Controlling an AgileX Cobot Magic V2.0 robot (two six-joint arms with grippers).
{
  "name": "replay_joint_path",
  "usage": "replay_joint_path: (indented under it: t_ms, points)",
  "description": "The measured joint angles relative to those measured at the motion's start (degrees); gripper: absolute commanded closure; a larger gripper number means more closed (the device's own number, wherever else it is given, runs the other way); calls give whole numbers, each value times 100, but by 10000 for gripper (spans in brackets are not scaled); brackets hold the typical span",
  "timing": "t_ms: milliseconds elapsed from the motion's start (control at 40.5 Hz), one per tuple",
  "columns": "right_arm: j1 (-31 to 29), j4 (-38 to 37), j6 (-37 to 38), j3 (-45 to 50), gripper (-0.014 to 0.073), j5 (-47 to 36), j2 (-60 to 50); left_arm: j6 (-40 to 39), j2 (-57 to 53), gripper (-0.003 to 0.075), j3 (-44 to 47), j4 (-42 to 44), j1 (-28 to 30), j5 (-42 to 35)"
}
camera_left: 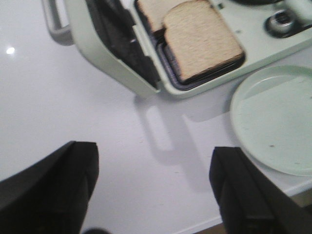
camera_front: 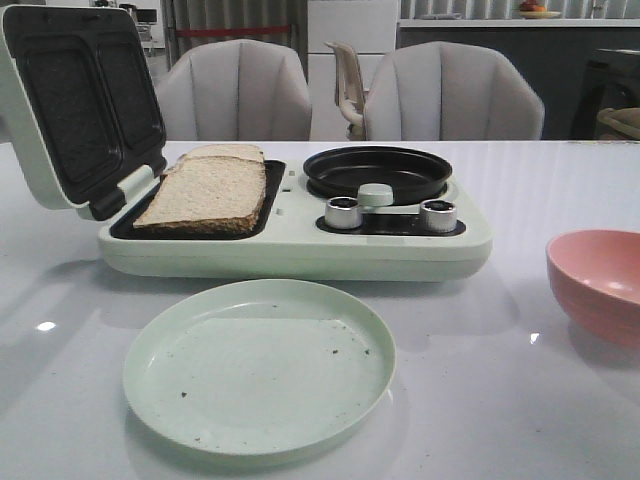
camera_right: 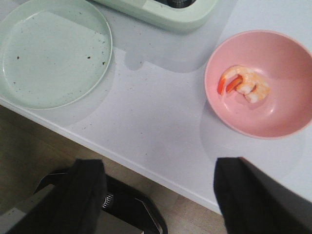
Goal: Make breakfast with bread and shrimp
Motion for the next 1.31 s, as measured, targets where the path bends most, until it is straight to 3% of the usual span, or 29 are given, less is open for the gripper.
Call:
replay_joint_path:
  t_ms: [99, 198, 371, 643, 766, 939, 1310]
  points:
    - [0, 0, 0, 0, 27, 11, 0, 229, 628, 218, -405, 71, 600, 93]
    - [0, 0, 0, 0, 27, 23, 0, 695, 1172, 255, -824, -397, 1529, 103]
    - [0, 0, 0, 0, 27, 33, 0, 1660, 1939, 309, -1153, -1849, 3194, -129]
    - [0, 0, 0, 0, 27, 33, 0, 2738, 2801, 380, -1162, -4093, 4863, -1186]
    - [0, 0, 0, 0, 27, 33, 0, 2938, 3198, 414, -1162, -4759, 5156, -1998]
    - [0, 0, 0, 0, 27, 33, 0, 3268, 3651, 467, -1178, -5298, 5121, -2707]
    - [0, 0, 0, 0, 27, 33, 0, 3381, 3939, 552, -1487, -6007, 4552, -2665]
